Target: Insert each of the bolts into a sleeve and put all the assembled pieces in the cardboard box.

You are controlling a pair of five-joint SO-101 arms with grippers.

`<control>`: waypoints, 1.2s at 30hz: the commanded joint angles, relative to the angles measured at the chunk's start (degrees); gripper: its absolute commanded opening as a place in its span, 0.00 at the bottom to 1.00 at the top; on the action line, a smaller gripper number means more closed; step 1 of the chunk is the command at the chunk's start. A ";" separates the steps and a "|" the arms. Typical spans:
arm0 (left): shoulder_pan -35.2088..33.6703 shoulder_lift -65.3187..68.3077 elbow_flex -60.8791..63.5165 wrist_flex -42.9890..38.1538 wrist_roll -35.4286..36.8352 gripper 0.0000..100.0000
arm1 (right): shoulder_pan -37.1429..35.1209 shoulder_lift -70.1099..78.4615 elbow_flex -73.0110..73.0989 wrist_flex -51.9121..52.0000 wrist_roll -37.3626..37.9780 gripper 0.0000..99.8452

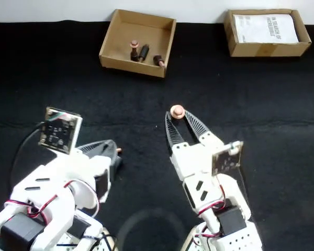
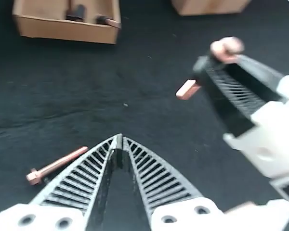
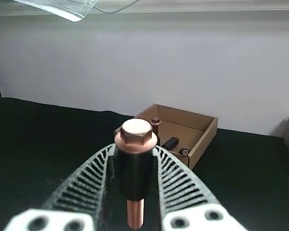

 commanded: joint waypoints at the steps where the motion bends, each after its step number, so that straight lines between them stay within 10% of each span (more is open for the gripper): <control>1: -5.93 -0.13 -1.01 0.18 -0.09 0.01 | 1.10 9.63 -12.44 0.22 0.44 0.01; 10: -22.02 -0.13 17.54 -18.81 -0.18 0.01 | 1.01 39.87 -38.29 0.40 0.53 0.01; 23: -31.08 -6.02 61.14 -81.49 -0.09 0.01 | 1.10 80.84 -71.16 2.15 10.29 0.01; 36: -31.87 -7.43 60.53 -60.75 0.18 0.01 | 1.01 111.87 -98.51 2.42 26.29 0.01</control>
